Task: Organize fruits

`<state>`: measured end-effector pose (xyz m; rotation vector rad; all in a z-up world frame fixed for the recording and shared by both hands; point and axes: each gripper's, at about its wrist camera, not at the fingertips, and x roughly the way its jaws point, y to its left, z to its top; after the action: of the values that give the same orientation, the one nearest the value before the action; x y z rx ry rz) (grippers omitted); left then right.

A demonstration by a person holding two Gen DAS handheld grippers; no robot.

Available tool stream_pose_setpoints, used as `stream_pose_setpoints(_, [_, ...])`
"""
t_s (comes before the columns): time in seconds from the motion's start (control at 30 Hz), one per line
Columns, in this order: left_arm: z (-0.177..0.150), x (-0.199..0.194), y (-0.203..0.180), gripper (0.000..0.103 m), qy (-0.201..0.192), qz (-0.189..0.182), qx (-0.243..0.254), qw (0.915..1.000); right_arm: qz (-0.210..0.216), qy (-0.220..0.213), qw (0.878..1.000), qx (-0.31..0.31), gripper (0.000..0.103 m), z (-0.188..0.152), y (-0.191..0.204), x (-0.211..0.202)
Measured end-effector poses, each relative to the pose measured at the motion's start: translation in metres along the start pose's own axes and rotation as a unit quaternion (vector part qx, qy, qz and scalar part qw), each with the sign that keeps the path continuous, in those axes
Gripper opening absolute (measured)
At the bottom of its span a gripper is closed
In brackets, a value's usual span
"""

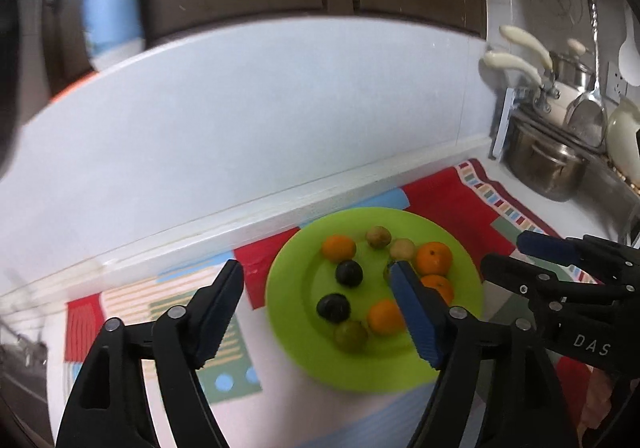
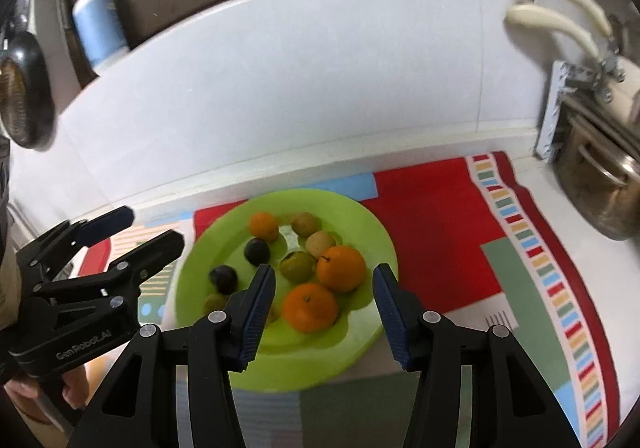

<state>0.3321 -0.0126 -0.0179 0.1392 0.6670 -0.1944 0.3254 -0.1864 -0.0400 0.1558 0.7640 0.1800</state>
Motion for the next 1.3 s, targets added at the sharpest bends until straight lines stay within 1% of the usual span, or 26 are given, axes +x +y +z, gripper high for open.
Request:
stream_pose_setpoints(0.1, [-0.005,-0.023,0.0,0.083,-0.012,0.005,-0.005,0.9999,-0.003,-0.018,1.0,-0.005,0.057,-0.007,0.007,-0.027])
stream_pose_setpoints(0.27, [-0.016,-0.062,-0.001,0.088,-0.028,0.014,-0.014,0.9994,-0.01,-0.039,0.999,-0.018,0.057,-0.018,0.015,-0.065])
stream_pose_setpoints(0.33, [-0.021,-0.079,-0.004,0.09,-0.034,0.015,-0.02,0.9991,-0.014,-0.048,0.998,-0.024,0.06,-0.023,0.018,-0.081])
stream_pose_setpoints(0.37, [-0.023,-0.086,-0.005,0.091,-0.037,0.016,-0.022,0.999,-0.016,-0.053,0.998,-0.026,0.064,-0.026,0.02,-0.09])
stream_pose_setpoints(0.43, [-0.027,-0.1,-0.01,0.093,-0.043,0.019,-0.024,0.9986,-0.019,-0.061,0.997,-0.032,0.065,-0.03,0.023,-0.103])
stream_pose_setpoints(0.63, [-0.044,-0.138,-0.023,0.098,-0.049,0.019,-0.025,0.9983,-0.021,-0.073,0.996,-0.04,0.066,-0.047,0.028,-0.142])
stream_pose_setpoints(0.7, [-0.05,-0.149,-0.026,0.098,-0.051,0.022,-0.031,0.998,-0.023,-0.077,0.996,-0.04,0.071,-0.054,0.029,-0.153])
stream_pose_setpoints(0.8, [-0.06,-0.169,-0.031,0.101,-0.059,0.028,-0.033,0.9973,-0.025,-0.082,0.995,-0.044,0.071,-0.064,0.031,-0.17])
stream_pose_setpoints(0.9, [-0.068,-0.184,-0.035,0.102,-0.064,0.035,-0.03,0.9969,-0.026,-0.085,0.995,-0.041,0.071,-0.074,0.03,-0.184])
stream_pose_setpoints(1.1, [-0.078,-0.203,-0.04,0.103,-0.073,0.047,-0.02,0.996,-0.025,-0.084,0.995,-0.039,0.071,-0.09,0.032,-0.201])
stream_pose_setpoints(1.3, [-0.082,-0.213,-0.039,0.103,-0.072,0.044,-0.022,0.9962,-0.024,-0.084,0.995,-0.043,0.071,-0.102,0.037,-0.211])
